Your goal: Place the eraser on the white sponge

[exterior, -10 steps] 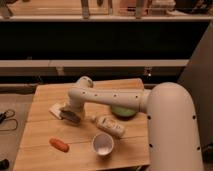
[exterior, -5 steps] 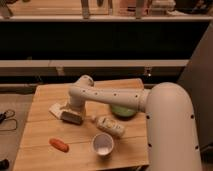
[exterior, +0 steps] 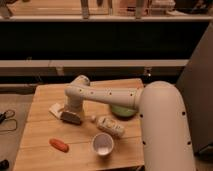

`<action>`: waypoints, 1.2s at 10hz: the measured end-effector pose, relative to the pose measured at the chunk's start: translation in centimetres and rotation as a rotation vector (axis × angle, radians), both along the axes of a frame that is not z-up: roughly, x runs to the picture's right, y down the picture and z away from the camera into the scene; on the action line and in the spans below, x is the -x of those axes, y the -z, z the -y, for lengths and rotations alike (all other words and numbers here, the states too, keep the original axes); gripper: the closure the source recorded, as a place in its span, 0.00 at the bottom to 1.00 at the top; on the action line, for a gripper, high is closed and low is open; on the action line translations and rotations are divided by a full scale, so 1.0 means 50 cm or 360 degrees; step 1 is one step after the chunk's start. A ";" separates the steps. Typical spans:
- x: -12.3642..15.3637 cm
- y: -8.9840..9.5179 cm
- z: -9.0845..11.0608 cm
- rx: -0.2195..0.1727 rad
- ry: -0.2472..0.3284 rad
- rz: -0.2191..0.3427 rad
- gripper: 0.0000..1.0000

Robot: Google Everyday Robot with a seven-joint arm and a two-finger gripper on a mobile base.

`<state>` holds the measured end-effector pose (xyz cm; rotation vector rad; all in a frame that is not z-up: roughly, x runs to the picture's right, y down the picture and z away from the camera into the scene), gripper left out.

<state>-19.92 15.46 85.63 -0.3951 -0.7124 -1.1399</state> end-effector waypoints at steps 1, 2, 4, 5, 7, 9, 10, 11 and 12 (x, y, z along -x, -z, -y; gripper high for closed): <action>0.009 0.000 -0.005 0.0004 0.0026 0.0003 0.20; 0.013 0.001 -0.009 0.0011 0.0054 -0.0002 0.20; 0.016 -0.001 -0.011 0.0029 0.0078 -0.0001 0.20; 0.015 -0.003 -0.013 0.0036 0.0095 -0.0004 0.20; 0.024 -0.004 -0.019 0.0043 0.0119 0.0000 0.20; 0.029 -0.005 -0.024 0.0051 0.0138 0.0005 0.20; 0.025 -0.007 -0.025 0.0055 0.0145 0.0002 0.20; 0.020 -0.007 -0.026 0.0060 0.0153 -0.0003 0.20; 0.024 -0.005 -0.026 0.0062 0.0163 -0.0002 0.20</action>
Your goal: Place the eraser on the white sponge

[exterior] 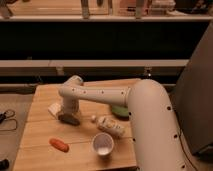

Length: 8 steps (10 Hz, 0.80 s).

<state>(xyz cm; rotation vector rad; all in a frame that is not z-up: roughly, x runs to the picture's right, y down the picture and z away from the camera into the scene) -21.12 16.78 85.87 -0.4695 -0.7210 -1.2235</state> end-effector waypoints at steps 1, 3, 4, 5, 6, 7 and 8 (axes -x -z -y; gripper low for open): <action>0.004 0.002 -0.002 0.0003 0.0014 0.0000 0.20; 0.003 -0.002 -0.004 0.0008 0.0011 -0.0002 0.20; -0.004 -0.004 -0.004 0.0013 0.0015 -0.0007 0.20; -0.003 -0.004 -0.005 0.0014 0.0019 -0.0005 0.20; 0.001 -0.001 -0.007 0.0014 0.0027 0.0000 0.20; 0.005 0.001 -0.008 0.0014 0.0033 0.0002 0.20; 0.004 -0.002 -0.010 0.0021 0.0034 -0.0001 0.20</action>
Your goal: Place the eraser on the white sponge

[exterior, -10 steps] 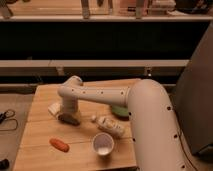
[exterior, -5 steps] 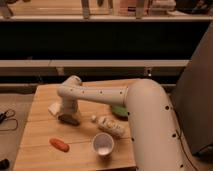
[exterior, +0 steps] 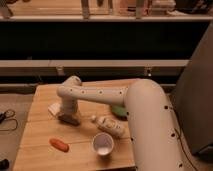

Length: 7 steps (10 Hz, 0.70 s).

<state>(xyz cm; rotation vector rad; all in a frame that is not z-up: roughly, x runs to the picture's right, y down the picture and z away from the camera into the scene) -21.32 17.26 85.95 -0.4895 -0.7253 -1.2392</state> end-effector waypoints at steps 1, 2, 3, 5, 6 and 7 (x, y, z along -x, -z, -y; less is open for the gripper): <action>-0.003 -0.002 -0.002 0.0005 0.0004 -0.0002 0.20; -0.008 -0.005 -0.002 0.0008 0.0004 -0.0004 0.21; -0.011 -0.004 -0.003 0.0009 0.0004 -0.0006 0.30; -0.004 -0.001 -0.003 0.0009 0.0008 0.0002 0.33; -0.002 -0.003 -0.005 0.0012 0.0012 0.0006 0.37; -0.005 -0.006 -0.006 0.0016 0.0013 0.0007 0.44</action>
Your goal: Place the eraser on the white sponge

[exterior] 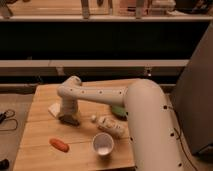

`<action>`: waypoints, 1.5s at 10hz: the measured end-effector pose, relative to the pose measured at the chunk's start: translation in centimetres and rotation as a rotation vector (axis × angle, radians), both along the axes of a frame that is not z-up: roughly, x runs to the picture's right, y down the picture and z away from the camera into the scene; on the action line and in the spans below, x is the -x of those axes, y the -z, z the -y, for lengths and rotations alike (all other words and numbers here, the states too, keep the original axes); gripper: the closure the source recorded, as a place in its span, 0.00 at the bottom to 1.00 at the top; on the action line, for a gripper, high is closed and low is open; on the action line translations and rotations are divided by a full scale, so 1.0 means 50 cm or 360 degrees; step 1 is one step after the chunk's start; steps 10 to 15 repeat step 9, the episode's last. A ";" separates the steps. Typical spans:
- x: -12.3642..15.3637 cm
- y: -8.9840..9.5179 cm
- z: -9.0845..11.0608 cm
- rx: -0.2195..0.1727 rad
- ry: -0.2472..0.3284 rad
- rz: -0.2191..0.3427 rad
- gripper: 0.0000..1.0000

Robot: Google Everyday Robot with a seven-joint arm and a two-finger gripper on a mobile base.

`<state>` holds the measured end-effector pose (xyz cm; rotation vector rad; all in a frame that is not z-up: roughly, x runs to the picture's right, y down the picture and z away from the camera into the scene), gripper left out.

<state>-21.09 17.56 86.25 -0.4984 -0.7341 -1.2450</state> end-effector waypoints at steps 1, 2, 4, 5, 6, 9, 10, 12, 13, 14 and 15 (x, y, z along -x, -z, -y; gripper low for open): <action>-0.005 -0.003 0.000 0.0004 0.0000 -0.0001 0.52; -0.008 -0.005 0.000 0.0011 0.0000 0.0001 0.62; -0.010 -0.007 0.000 0.0016 0.0007 0.0000 0.84; -0.007 -0.008 0.000 0.0017 0.0010 0.0003 0.89; -0.007 -0.010 0.001 0.0019 0.0009 0.0006 0.90; -0.009 -0.013 0.001 0.0024 0.0012 0.0011 0.91; -0.009 -0.013 0.001 0.0024 0.0012 0.0011 0.91; -0.009 -0.013 0.001 0.0024 0.0012 0.0011 0.91; -0.009 -0.013 0.001 0.0024 0.0012 0.0011 0.91; -0.009 -0.013 0.001 0.0024 0.0012 0.0011 0.91; -0.009 -0.013 0.001 0.0024 0.0012 0.0011 0.91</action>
